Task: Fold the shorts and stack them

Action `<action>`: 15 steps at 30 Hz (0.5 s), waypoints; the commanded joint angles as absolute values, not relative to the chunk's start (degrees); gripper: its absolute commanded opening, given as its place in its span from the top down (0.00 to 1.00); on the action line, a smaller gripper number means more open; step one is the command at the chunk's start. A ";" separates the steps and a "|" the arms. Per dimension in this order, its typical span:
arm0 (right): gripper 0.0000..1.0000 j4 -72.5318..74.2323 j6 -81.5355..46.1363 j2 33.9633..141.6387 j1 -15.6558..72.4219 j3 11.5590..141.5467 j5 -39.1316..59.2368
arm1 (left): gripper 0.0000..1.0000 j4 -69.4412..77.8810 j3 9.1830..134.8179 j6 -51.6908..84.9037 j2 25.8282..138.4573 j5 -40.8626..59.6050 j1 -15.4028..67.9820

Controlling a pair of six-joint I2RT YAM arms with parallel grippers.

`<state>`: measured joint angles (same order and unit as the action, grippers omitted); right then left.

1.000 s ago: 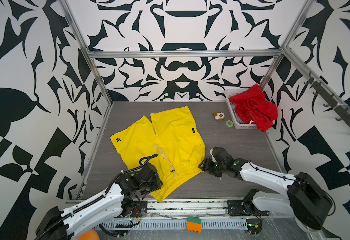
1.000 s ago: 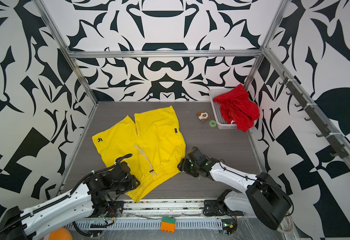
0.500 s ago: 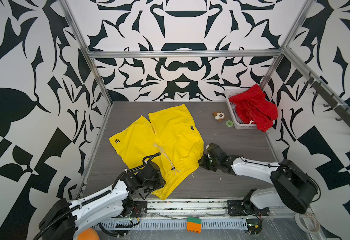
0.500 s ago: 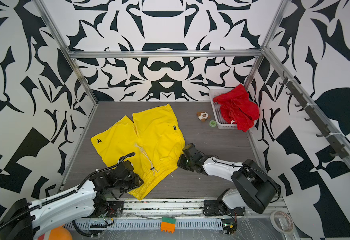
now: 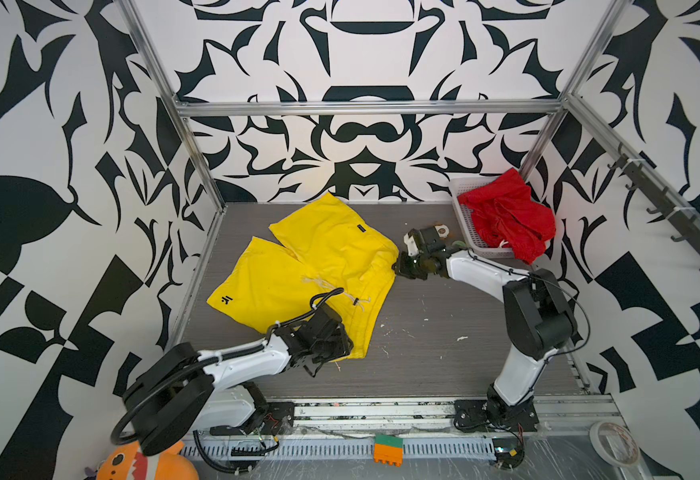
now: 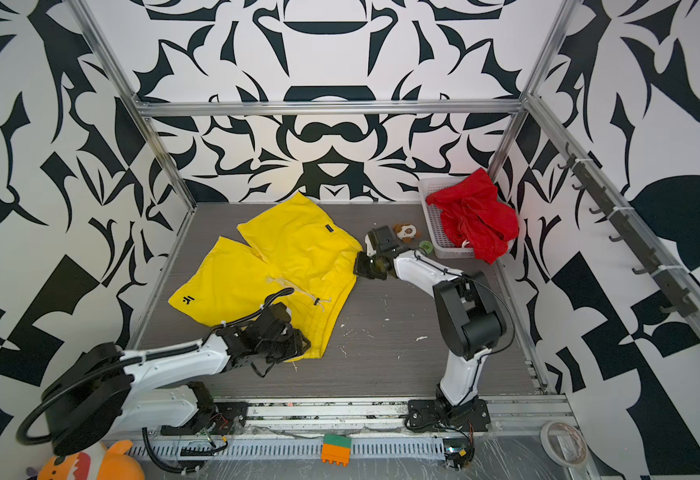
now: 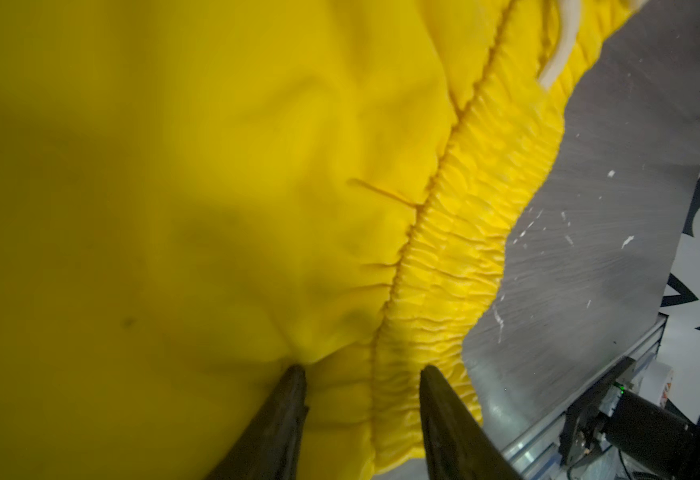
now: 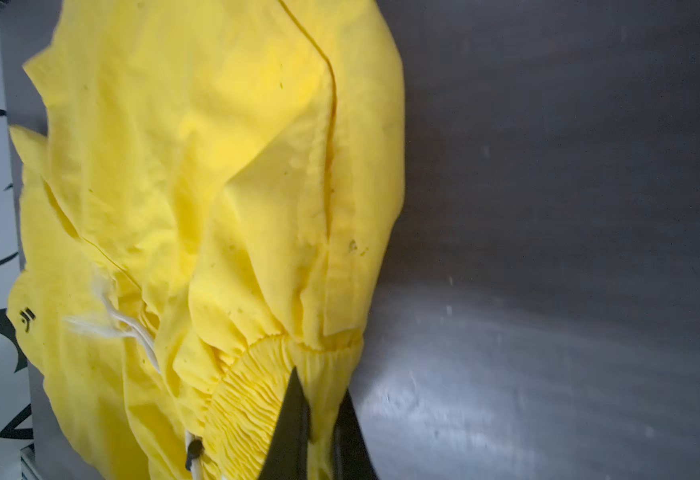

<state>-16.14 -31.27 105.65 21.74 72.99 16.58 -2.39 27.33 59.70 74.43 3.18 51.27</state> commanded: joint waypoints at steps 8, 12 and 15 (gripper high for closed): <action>0.41 -29.11 -22.26 102.25 17.05 88.17 13.67 | 0.46 -6.80 38.53 51.33 75.72 1.49 47.28; 0.41 -23.01 -27.86 91.02 19.56 72.97 17.01 | 0.46 -7.04 34.97 50.34 70.72 2.46 43.23; 0.41 -14.68 -33.05 83.72 22.66 59.31 21.59 | 0.49 -6.74 34.34 48.07 71.24 5.05 42.89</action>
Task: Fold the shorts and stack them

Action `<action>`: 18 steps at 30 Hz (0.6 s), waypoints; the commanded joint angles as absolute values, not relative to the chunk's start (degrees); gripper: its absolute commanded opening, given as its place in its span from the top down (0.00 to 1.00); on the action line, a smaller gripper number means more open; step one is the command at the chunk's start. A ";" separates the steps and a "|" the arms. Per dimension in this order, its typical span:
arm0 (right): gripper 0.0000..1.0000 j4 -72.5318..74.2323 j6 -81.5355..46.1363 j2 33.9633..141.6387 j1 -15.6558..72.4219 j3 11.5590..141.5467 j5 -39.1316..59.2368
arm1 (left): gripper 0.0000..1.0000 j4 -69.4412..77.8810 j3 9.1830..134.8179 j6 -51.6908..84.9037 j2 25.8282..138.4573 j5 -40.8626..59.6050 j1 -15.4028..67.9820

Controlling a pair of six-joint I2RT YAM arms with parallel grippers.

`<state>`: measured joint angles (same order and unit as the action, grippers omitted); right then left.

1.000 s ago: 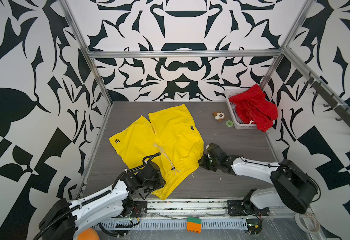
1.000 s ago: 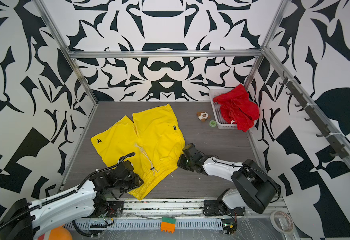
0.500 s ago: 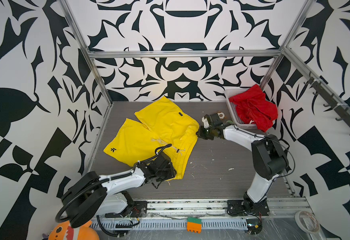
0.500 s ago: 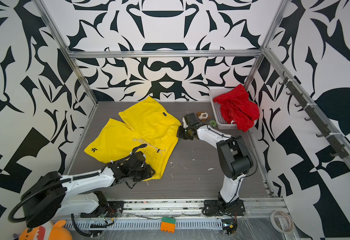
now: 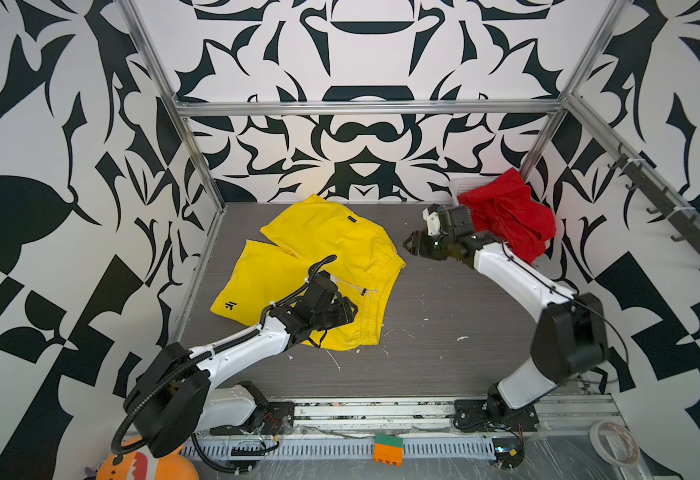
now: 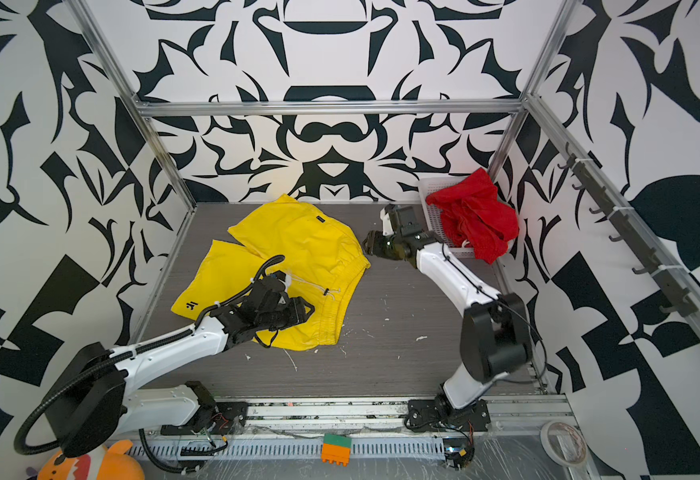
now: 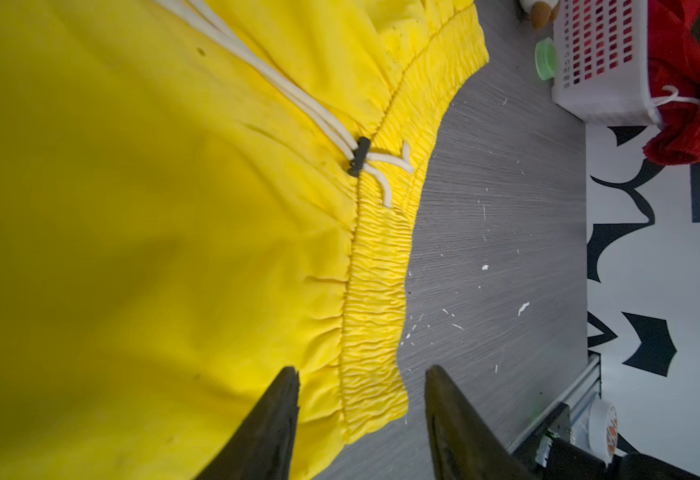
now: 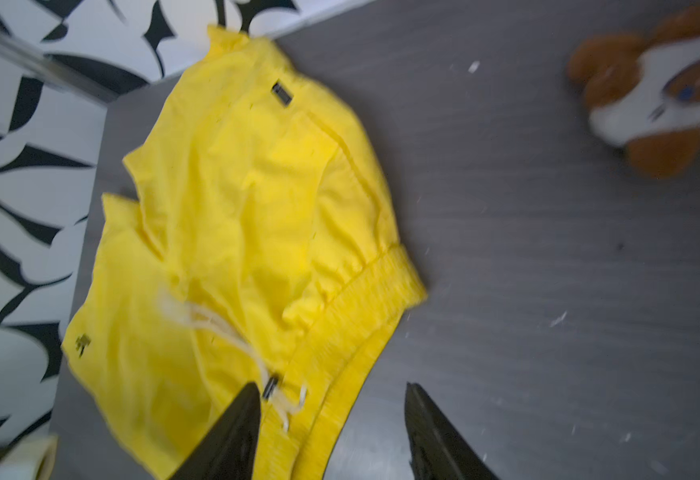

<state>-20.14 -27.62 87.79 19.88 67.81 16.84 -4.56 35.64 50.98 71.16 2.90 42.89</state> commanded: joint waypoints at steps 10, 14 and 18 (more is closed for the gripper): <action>0.40 -6.01 -42.67 68.63 23.29 34.83 25.53 | 0.53 0.60 36.43 47.01 85.13 14.02 46.82; 0.40 -7.08 -45.38 65.20 22.56 30.78 25.09 | 0.53 6.36 38.81 48.83 92.36 16.18 50.05; 0.40 -7.50 -47.16 61.33 22.06 27.28 25.48 | 0.54 11.96 43.93 50.89 100.59 17.88 53.64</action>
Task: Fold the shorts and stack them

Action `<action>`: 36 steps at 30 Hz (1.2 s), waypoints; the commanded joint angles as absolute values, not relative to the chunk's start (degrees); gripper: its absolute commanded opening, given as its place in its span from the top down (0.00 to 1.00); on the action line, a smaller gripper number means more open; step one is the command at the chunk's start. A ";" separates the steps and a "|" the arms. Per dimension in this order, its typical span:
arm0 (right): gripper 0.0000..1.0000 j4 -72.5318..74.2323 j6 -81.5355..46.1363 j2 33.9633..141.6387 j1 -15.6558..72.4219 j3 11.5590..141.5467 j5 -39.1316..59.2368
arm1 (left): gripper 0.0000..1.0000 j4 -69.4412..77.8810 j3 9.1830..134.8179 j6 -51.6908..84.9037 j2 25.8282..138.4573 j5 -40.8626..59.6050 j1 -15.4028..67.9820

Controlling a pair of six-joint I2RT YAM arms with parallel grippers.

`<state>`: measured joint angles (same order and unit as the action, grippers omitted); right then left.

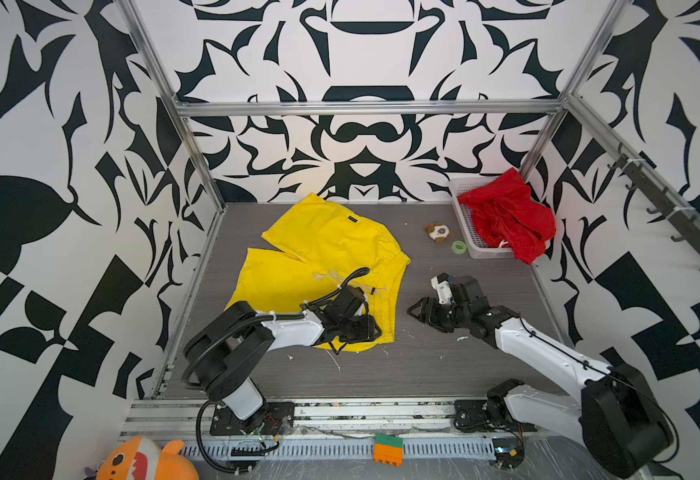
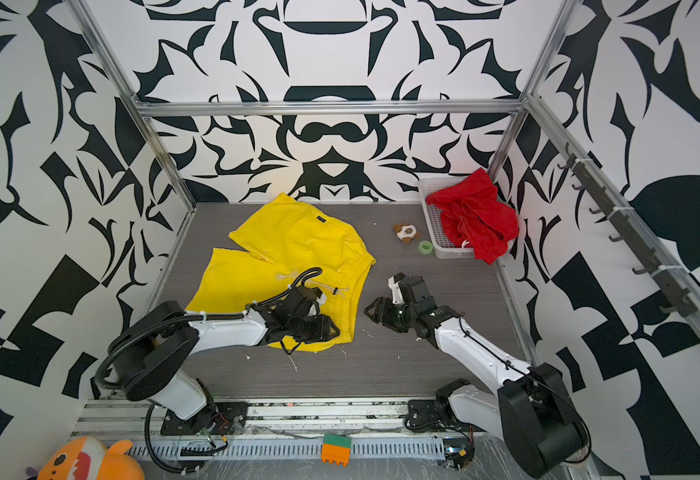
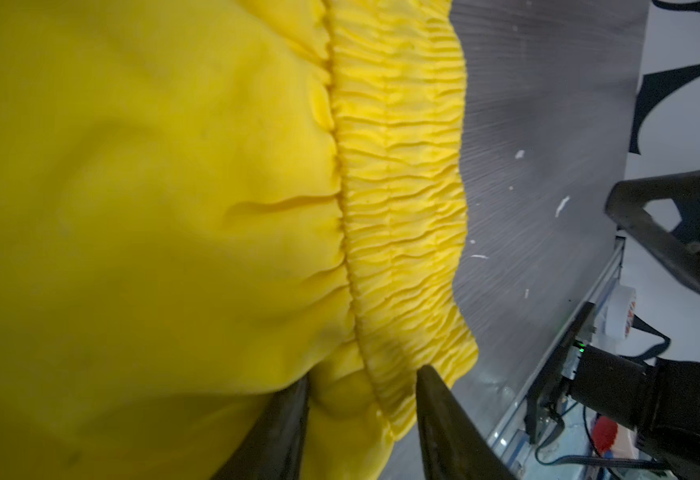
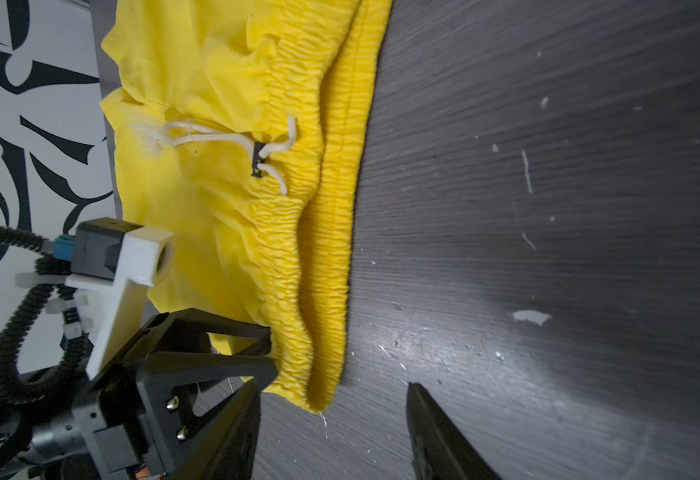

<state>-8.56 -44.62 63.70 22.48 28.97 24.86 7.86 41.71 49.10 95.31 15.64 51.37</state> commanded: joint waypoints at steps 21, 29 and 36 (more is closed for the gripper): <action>0.35 -5.54 -49.66 63.83 13.44 21.06 32.45 | 0.50 8.75 44.09 46.75 92.88 9.90 54.49; 0.35 -6.77 -48.24 60.63 11.61 21.25 30.88 | 0.46 5.27 49.89 21.13 94.78 6.80 58.51; 0.35 -8.05 -49.41 55.03 8.87 20.31 28.77 | 0.43 -0.15 54.98 -1.06 97.00 3.44 59.70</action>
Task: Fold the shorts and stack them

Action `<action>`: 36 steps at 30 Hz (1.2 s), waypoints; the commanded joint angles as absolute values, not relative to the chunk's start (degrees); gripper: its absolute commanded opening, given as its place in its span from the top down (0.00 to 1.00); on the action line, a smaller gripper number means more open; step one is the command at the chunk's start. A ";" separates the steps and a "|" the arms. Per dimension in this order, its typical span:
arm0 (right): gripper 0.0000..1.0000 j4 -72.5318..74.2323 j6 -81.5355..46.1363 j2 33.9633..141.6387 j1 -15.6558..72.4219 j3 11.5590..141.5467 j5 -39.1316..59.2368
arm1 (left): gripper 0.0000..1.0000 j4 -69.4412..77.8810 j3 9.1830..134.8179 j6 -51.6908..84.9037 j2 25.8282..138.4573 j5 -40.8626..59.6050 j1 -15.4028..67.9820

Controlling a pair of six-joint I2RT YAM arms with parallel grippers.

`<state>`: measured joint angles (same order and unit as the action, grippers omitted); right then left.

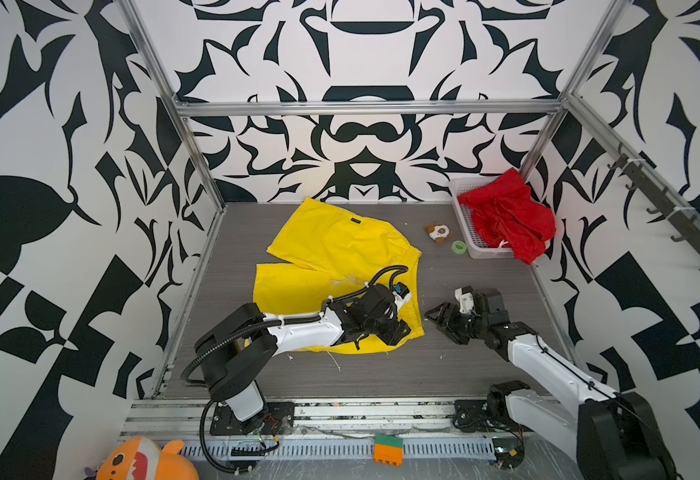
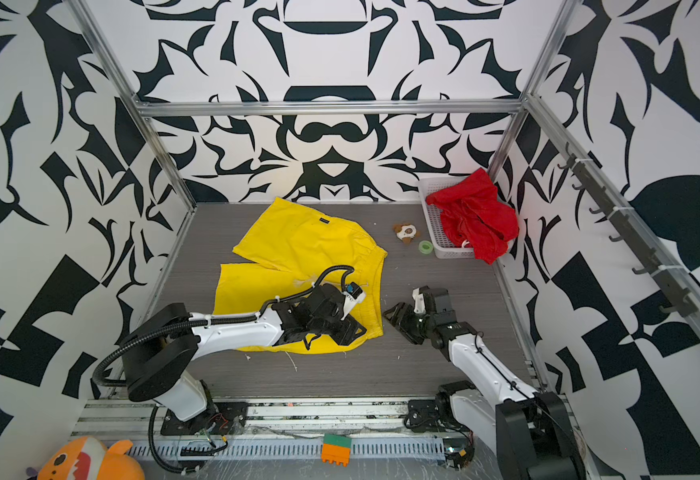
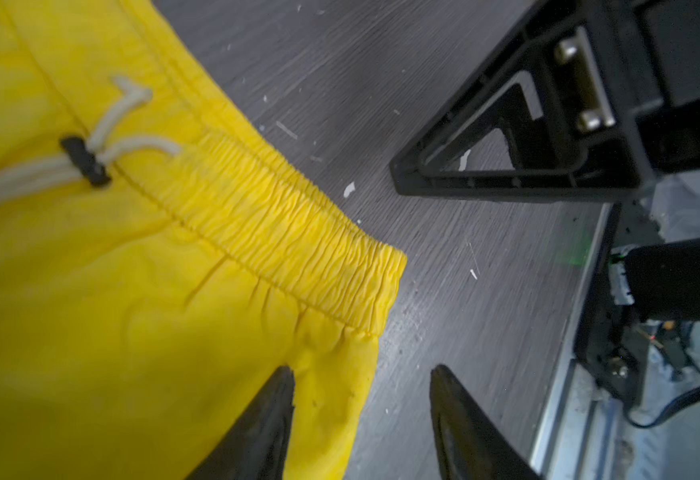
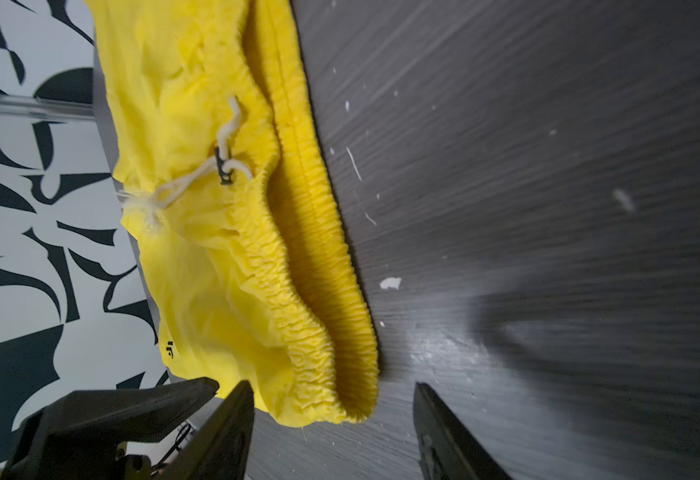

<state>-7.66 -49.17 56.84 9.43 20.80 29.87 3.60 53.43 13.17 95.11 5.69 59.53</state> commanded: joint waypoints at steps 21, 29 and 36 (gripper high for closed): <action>0.34 -1.71 -54.76 55.55 8.80 15.93 34.64 | 0.68 -2.04 60.83 -12.14 108.46 2.02 62.90; 0.33 8.54 -61.55 58.64 9.06 14.15 40.02 | 0.84 8.27 54.14 -10.79 100.50 4.92 62.85; 0.32 15.55 -64.85 64.74 10.16 16.26 42.49 | 0.83 9.96 52.46 -11.60 98.79 5.17 62.85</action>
<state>9.63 -62.46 63.57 9.47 14.55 40.18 7.38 53.67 -11.20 100.09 3.88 62.65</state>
